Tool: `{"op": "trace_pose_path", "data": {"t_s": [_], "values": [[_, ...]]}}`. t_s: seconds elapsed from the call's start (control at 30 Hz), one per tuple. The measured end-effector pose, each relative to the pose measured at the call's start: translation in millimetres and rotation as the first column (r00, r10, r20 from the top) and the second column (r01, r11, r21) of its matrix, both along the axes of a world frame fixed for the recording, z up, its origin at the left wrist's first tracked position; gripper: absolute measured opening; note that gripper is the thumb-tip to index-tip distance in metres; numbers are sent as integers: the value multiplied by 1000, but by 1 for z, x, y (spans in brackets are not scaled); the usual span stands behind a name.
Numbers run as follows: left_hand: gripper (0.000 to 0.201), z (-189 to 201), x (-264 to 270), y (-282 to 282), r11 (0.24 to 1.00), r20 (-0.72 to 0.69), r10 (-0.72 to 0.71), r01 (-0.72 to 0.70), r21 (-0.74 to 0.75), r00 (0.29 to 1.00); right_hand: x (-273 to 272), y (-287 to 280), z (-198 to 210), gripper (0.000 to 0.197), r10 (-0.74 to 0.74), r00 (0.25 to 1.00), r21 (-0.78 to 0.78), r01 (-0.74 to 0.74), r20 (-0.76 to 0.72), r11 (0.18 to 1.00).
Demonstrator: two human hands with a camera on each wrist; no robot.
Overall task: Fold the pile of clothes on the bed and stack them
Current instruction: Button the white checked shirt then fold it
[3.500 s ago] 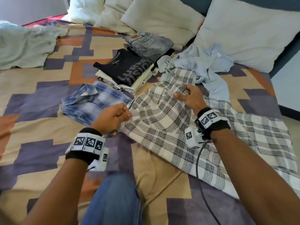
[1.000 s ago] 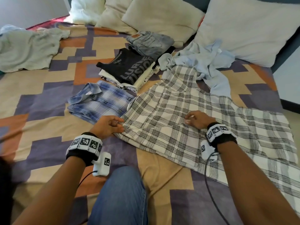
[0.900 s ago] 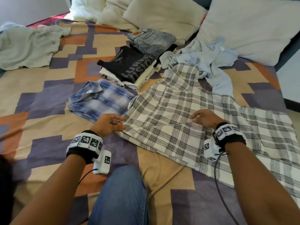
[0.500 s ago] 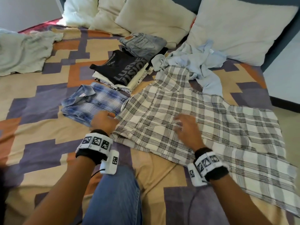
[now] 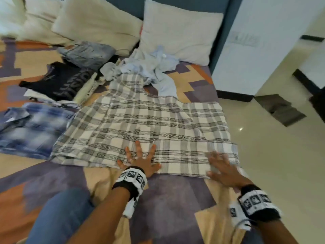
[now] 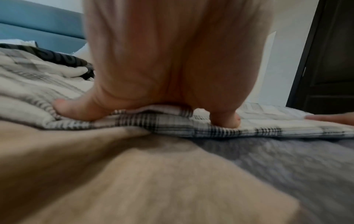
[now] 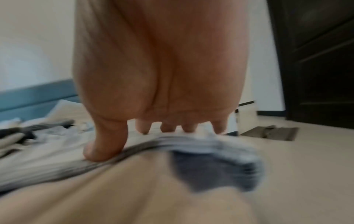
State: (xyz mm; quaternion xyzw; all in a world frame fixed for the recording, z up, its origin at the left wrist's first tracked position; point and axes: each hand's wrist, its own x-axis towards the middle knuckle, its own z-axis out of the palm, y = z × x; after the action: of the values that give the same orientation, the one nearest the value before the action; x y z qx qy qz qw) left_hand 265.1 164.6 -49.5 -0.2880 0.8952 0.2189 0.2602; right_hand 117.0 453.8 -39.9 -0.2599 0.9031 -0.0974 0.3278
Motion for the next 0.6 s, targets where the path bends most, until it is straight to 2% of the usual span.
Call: {"op": "trace_pose_path", "data": {"t_s": [0.07,0.13,0.17,0.23,0.3,0.33,0.37,0.4,0.47,0.5,0.53,0.6], "values": [[82,-1,-4,2,999,-6,-33,33,3,999,-13,59,-15,105,-206,978,25,205,20,978],[83,0,-5,5,998,-12,-57,57,-16,998,-18,82,-23,120,-371,927,28,372,-49,928],[83,-1,-4,5,996,-11,-79,78,-32,997,-18,79,-25,119,-382,916,-8,384,-120,923],[82,-3,-2,4,992,-14,-111,111,-54,994,-8,55,-16,100,-294,929,-110,275,-225,955],[80,-3,-1,3,990,-22,-123,121,-68,992,-1,31,-16,87,-193,952,-202,146,-238,968],[80,-2,-1,2,991,-20,-119,117,-59,993,-1,23,-17,81,-210,951,-209,163,-226,964],[80,-1,-1,3,993,-15,-111,110,-47,994,-5,19,-22,74,-309,931,-270,253,-193,929],[80,0,-1,4,994,-9,-106,106,-41,994,-10,18,-22,68,-463,874,-348,393,-146,851],[80,1,-1,4,994,-4,-103,103,-44,995,-28,21,-21,59,-734,677,-462,634,-56,621],[80,1,-1,4,993,0,-105,105,-49,994,-38,24,-19,57,-802,597,-481,694,-34,536],[80,1,-2,4,993,8,-107,107,-52,994,-48,27,-14,56,-835,551,-478,729,-17,490],[80,0,-2,5,992,20,-110,111,-56,994,-71,28,-12,58,-854,520,-469,762,33,446]]}}
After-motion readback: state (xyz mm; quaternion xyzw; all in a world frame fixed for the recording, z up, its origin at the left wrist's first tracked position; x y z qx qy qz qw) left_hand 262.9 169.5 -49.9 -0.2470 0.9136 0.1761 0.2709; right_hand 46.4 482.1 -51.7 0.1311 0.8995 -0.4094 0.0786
